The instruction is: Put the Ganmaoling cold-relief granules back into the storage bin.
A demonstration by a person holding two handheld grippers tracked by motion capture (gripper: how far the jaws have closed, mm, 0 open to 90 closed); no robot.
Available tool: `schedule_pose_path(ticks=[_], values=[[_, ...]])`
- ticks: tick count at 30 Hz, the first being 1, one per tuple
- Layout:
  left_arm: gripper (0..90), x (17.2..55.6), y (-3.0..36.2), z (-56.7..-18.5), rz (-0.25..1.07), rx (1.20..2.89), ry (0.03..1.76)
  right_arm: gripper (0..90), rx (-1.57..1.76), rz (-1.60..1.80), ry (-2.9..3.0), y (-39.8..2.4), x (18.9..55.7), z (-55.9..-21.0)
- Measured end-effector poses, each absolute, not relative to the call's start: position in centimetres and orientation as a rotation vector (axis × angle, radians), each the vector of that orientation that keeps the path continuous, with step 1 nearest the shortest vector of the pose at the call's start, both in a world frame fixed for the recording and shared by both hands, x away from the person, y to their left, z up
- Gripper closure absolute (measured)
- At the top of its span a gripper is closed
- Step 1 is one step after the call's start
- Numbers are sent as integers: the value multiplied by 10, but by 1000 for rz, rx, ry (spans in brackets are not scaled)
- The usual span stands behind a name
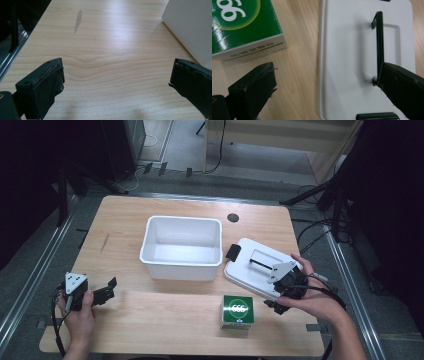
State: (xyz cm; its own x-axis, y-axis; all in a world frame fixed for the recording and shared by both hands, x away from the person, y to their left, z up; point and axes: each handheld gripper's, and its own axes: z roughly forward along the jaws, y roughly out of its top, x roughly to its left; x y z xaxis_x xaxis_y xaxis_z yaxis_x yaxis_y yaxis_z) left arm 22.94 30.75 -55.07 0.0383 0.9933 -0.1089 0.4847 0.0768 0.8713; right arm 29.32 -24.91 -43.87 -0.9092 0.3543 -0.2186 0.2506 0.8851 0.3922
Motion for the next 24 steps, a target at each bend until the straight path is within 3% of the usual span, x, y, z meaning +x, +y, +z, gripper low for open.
schedule_pose_path(ticks=[24], values=[[0,230,308,-551,798,1520,1561,17,259,518,2878,-209,269,-450]])
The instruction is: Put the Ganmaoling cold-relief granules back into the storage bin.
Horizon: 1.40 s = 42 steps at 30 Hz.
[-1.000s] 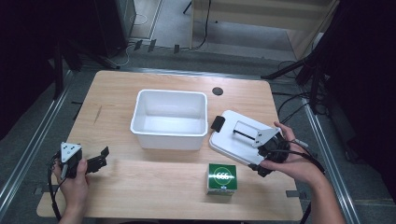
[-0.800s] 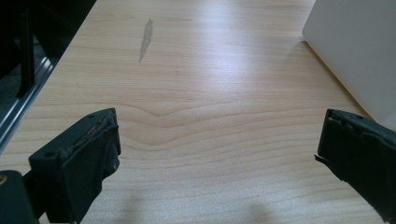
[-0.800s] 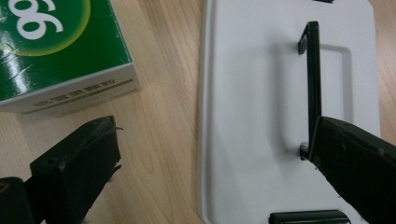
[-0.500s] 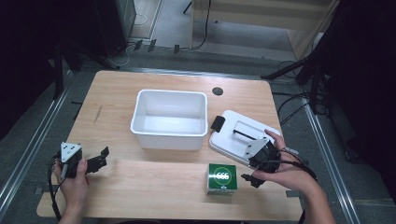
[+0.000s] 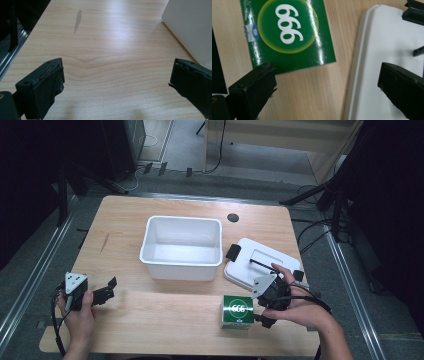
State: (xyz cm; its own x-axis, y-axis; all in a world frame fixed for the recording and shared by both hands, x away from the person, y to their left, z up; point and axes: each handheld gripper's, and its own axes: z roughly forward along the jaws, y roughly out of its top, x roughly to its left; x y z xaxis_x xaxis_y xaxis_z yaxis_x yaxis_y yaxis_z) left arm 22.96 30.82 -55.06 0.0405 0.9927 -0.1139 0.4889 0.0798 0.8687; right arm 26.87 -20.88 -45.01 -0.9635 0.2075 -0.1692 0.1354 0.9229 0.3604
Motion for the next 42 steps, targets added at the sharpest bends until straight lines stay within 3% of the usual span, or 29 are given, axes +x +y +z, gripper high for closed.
schedule_pose_path(ticks=[32,42], values=[[0,230,309,-551,790,1514,1560,23,105,452,3003,-168,263,-474],[0,230,308,-551,788,1514,1564,154,73,413,3017,-161,262,-478]])
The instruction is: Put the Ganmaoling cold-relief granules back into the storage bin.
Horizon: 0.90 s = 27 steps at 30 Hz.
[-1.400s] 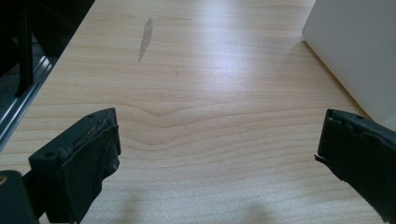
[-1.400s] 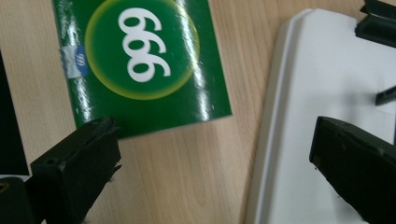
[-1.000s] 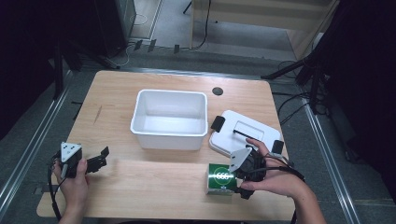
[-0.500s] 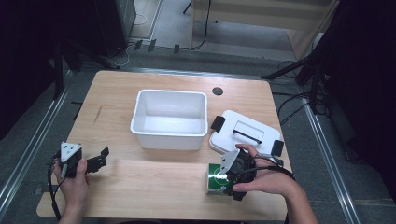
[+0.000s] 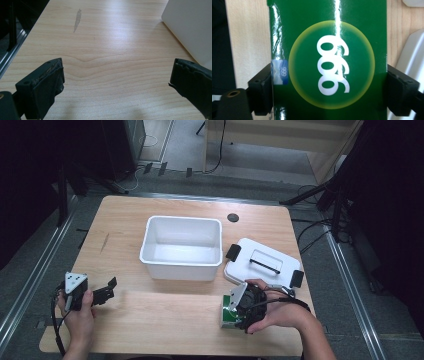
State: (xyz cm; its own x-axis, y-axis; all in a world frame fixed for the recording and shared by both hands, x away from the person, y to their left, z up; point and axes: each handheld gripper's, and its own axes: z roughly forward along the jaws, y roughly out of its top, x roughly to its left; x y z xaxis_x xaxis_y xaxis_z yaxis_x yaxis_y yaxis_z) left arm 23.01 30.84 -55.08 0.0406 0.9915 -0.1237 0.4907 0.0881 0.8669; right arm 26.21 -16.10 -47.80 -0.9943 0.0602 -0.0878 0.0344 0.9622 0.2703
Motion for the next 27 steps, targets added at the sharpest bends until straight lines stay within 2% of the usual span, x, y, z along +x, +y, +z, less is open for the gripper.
schedule_pose_path(ticks=[27], values=[[0,230,309,-551,786,1514,1563,167,18,445,2970,-160,280,-440]])
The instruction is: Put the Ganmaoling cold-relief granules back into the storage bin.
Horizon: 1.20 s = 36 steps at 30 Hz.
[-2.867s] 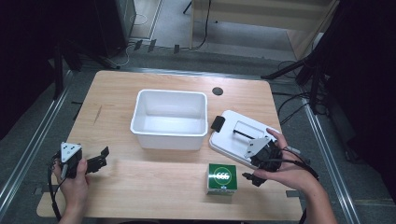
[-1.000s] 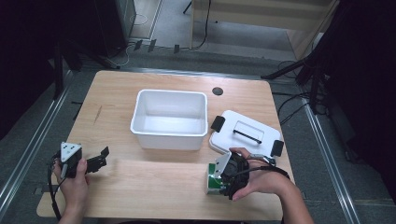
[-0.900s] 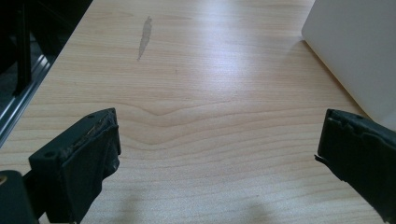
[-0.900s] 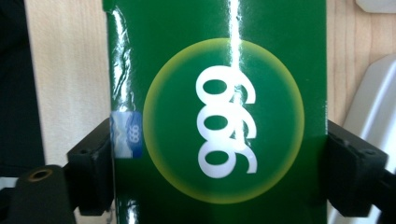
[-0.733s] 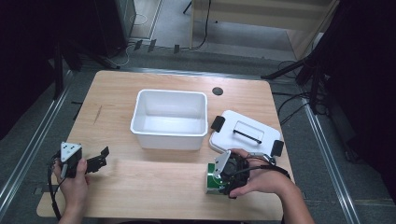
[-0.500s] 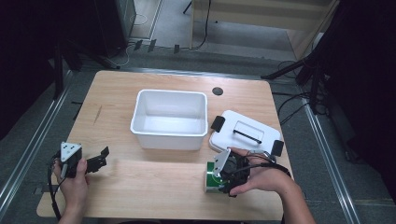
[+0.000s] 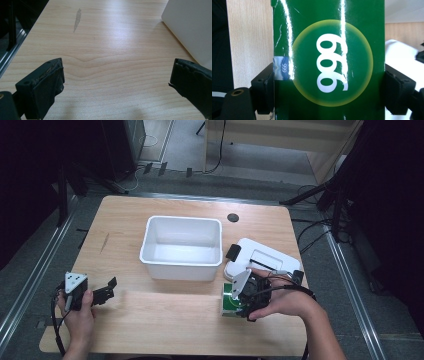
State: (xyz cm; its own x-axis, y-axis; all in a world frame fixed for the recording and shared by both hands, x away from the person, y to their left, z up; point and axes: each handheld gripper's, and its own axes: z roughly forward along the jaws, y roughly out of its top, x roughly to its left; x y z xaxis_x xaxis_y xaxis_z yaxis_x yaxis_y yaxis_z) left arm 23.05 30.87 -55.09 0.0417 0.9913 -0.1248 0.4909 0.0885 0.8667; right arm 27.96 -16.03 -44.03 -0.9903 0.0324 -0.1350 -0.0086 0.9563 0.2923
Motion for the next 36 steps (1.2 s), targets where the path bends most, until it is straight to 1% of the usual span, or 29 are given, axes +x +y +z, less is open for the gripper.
schedule_pose_path(ticks=[22,36], values=[[1,231,309,-551,783,1512,1564,167,29,486,2931,-160,304,-389],[0,231,309,-551,783,1511,1564,168,32,489,2920,-157,325,-364]])
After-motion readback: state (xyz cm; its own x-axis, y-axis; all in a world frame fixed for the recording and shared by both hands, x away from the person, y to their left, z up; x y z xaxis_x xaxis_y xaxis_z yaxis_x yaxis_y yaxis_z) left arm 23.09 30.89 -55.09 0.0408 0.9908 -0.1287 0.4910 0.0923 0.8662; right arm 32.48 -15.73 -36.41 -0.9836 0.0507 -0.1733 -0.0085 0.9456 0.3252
